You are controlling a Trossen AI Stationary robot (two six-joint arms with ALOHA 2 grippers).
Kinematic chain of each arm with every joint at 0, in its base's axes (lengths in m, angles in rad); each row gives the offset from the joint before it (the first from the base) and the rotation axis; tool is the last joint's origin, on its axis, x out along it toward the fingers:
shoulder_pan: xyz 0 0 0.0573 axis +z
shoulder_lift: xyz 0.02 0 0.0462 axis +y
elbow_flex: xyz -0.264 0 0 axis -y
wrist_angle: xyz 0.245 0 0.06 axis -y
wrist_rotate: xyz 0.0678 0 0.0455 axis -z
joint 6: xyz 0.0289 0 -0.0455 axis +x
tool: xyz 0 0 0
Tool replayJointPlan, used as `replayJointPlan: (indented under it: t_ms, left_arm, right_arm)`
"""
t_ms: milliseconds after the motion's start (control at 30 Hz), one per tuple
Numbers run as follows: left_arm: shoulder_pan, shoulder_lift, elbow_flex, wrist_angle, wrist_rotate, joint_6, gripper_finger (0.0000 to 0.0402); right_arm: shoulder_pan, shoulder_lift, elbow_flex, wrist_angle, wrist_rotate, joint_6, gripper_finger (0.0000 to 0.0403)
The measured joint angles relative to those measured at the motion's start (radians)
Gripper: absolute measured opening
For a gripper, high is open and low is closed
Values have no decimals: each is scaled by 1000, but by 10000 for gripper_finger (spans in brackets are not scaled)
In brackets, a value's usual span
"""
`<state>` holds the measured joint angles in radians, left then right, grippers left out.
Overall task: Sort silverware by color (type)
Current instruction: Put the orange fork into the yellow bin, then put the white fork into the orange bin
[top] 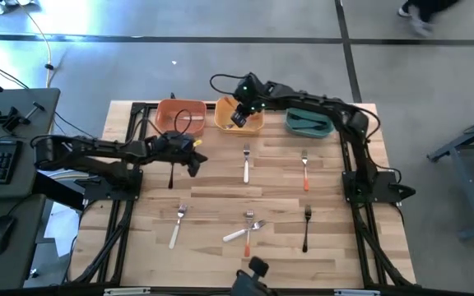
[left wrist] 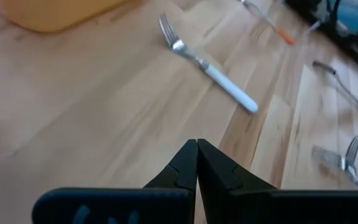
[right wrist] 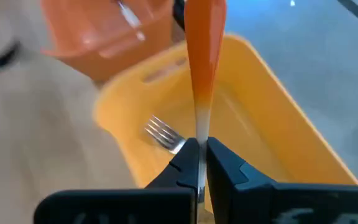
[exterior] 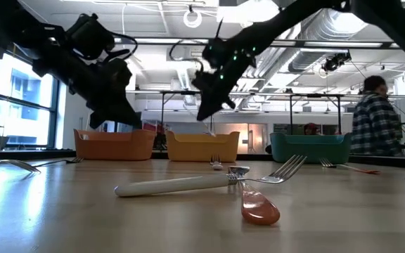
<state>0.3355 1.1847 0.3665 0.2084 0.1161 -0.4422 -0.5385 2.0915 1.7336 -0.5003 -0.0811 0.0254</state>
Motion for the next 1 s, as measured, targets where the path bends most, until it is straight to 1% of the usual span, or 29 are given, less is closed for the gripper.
replayJointPlan:
  t_ms: [233,433,533,733,800,867,900,1000]
  left_arm:
    - [0,-94,-46,-2,-62,-35,0]
    - [0,-111,-51,-16,-77,-37,0]
    - [0,-111,-51,-18,-73,-37,0]
    - [0,-110,-51,-31,-74,-2,0]
    - [0,-110,-51,-31,-74,7,0]
    - [0,-110,-51,-30,-74,16,0]
    - [0,-110,-51,-27,-73,22,0]
    - [0,-110,-51,-23,-61,33,0]
  right_arm:
    - [-17,87,0,-22,-1,-34,0]
    - [-18,122,1,-21,8,-27,6]
    - [-18,124,1,-15,12,-25,32]
    - [-18,106,1,-24,9,44,115]
    - [-15,78,1,-38,-3,54,127]
    - [-7,36,1,-49,3,44,121]
    - [-1,10,1,-53,1,23,111]
    - [11,-87,1,-90,-40,-46,63]
